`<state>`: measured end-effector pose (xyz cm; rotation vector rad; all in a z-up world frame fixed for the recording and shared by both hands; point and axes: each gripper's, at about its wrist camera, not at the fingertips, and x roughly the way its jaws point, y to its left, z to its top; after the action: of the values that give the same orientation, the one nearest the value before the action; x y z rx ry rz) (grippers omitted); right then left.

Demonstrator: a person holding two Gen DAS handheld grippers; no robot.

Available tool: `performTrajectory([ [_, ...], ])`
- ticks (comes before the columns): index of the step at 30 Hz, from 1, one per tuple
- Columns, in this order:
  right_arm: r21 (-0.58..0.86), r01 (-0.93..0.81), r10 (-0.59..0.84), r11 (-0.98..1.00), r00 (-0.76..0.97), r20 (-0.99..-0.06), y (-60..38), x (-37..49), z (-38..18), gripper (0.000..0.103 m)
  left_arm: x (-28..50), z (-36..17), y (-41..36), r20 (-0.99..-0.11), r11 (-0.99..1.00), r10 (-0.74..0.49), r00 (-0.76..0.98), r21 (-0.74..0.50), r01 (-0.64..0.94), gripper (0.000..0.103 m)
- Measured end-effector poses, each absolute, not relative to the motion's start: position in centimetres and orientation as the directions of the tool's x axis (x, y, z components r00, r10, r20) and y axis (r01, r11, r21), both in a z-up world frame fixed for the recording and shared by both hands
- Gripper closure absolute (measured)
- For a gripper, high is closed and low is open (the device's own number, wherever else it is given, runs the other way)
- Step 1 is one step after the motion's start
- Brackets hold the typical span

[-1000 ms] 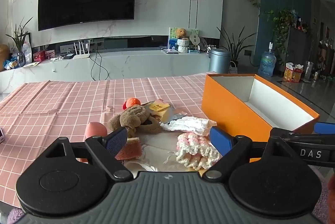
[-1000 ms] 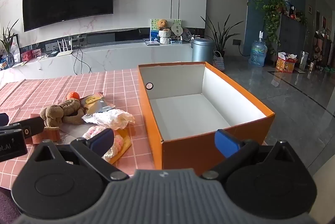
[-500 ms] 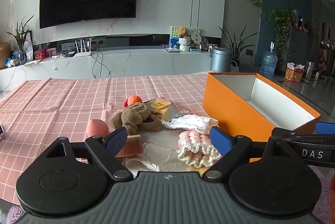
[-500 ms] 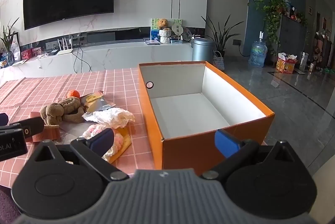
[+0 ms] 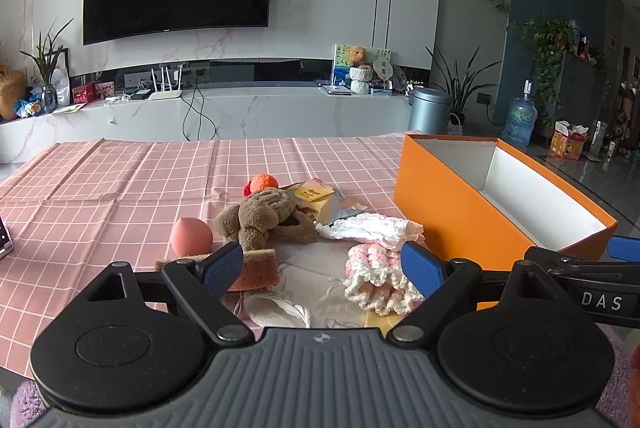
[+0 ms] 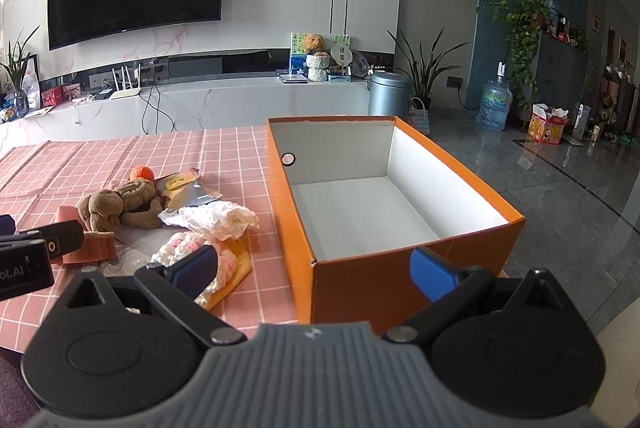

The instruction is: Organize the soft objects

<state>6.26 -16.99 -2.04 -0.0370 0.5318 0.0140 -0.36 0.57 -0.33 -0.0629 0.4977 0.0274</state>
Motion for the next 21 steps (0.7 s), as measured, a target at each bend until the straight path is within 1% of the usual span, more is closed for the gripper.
performTrajectory([
  [21, -0.038, -0.029, 0.005, 0.999, 0.854, -0.521, -16.89, 6.25, -2.25, 0.002, -0.22, -0.69, 0.75, -0.499, 0.996, 0.021, 0.867, -0.06, -0.059, 0.0],
])
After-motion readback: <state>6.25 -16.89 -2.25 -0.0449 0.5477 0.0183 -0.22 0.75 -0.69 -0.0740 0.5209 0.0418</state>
